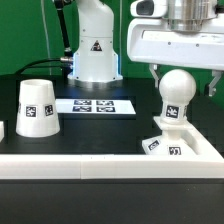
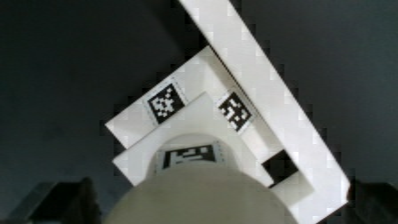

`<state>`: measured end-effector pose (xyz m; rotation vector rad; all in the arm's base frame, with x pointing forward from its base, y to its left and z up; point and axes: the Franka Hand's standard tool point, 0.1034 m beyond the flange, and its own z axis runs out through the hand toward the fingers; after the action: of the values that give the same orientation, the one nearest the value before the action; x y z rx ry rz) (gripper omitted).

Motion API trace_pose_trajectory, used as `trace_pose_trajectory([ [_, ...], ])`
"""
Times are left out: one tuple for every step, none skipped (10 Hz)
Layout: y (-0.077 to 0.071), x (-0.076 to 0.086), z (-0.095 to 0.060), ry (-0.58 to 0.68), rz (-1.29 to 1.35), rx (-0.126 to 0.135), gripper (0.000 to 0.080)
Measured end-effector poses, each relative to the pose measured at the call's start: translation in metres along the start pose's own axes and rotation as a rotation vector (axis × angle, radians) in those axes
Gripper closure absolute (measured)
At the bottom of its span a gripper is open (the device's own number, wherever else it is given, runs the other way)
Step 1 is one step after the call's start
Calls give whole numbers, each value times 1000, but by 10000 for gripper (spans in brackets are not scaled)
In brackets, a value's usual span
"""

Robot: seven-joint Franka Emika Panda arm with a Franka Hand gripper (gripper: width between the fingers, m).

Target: Assemble lamp

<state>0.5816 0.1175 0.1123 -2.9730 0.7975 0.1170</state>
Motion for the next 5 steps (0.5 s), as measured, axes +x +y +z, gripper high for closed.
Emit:
trace_pose_trajectory([
  [2,3,0,17,-168,-13,101],
  [5,11,0,60,-419,-33,101],
  [6,12,0,66,-550,-38,101],
  [6,14,-1,67,-671,-45,101],
  [5,14,-1,67,-801,-50,101],
])
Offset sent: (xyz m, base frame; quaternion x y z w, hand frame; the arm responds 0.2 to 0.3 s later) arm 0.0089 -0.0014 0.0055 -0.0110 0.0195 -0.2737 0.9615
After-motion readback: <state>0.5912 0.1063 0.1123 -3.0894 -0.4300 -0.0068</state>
